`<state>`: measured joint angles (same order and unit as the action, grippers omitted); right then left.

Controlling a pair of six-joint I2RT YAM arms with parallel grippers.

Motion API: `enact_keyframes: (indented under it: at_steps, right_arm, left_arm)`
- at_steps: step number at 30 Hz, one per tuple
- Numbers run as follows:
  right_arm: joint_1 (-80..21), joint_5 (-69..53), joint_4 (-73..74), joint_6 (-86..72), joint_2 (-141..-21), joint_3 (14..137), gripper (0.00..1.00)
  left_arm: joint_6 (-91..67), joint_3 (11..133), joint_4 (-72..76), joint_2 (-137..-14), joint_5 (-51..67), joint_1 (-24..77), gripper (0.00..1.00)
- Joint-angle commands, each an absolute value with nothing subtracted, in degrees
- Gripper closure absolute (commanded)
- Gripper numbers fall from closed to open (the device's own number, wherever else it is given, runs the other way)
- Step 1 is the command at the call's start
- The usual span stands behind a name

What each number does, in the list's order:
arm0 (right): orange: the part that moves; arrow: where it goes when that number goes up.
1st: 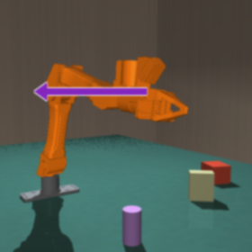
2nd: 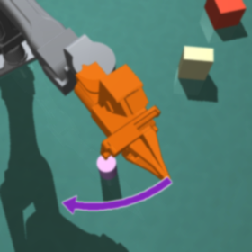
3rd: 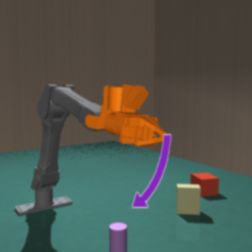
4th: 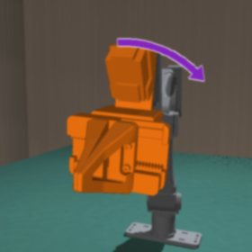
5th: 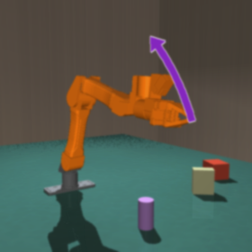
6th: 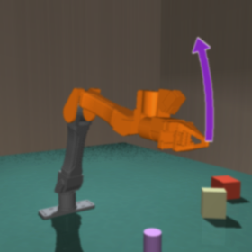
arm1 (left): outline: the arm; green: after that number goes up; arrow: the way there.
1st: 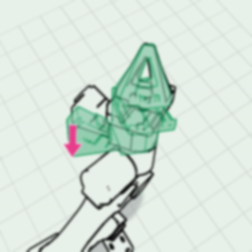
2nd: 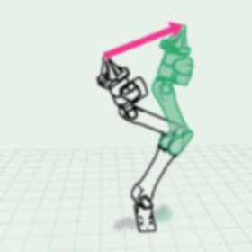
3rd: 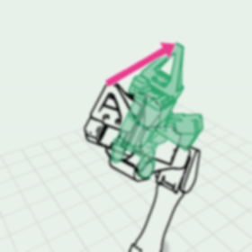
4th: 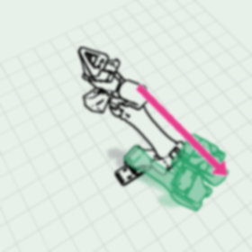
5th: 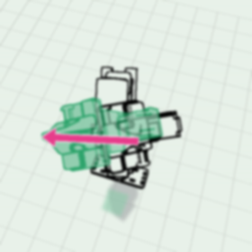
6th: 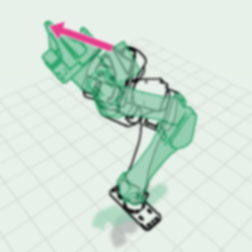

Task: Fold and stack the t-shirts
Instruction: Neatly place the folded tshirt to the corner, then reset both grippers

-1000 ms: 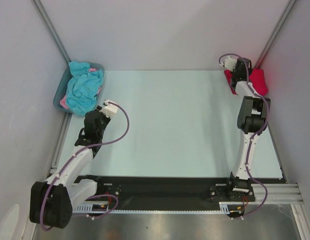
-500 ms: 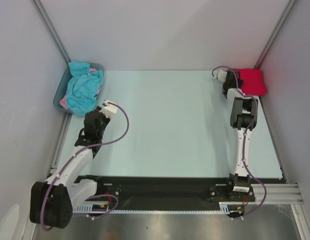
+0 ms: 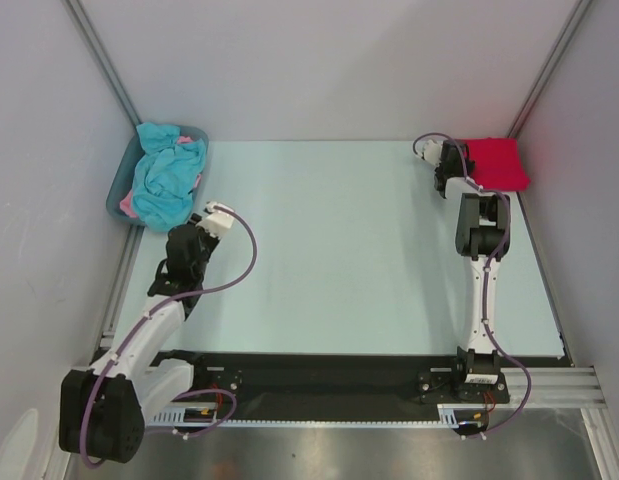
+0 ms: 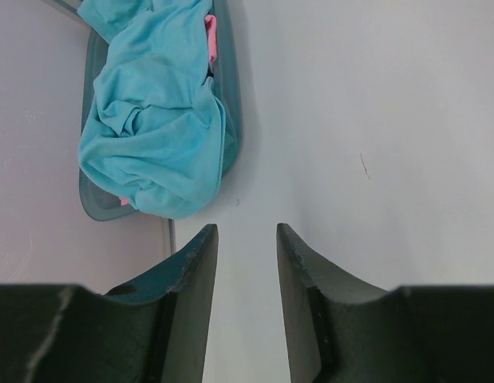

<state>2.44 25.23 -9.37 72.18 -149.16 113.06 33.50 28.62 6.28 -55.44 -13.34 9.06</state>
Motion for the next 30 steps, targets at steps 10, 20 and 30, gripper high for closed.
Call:
enact_keyframes:
  at_steps: [10,20,30]
  right_arm:
    - [0.18,19.34,-1.85,60.65,-133.87,105.47,0.93]
    - [-1.58,13.2,9.74,52.31,-133.33,107.57,1.0]
    - [-0.44,-1.3,29.52,35.51,-137.98,123.91,1.0]
  left_arm:
    - [32.61,29.09,7.65,-53.0,-12.22,8.44,0.58]
    - [32.52,29.79,6.6,-52.03,-12.04,8.44,0.58]
    - [32.52,28.92,7.29,-51.06,-12.04,8.44,0.58]
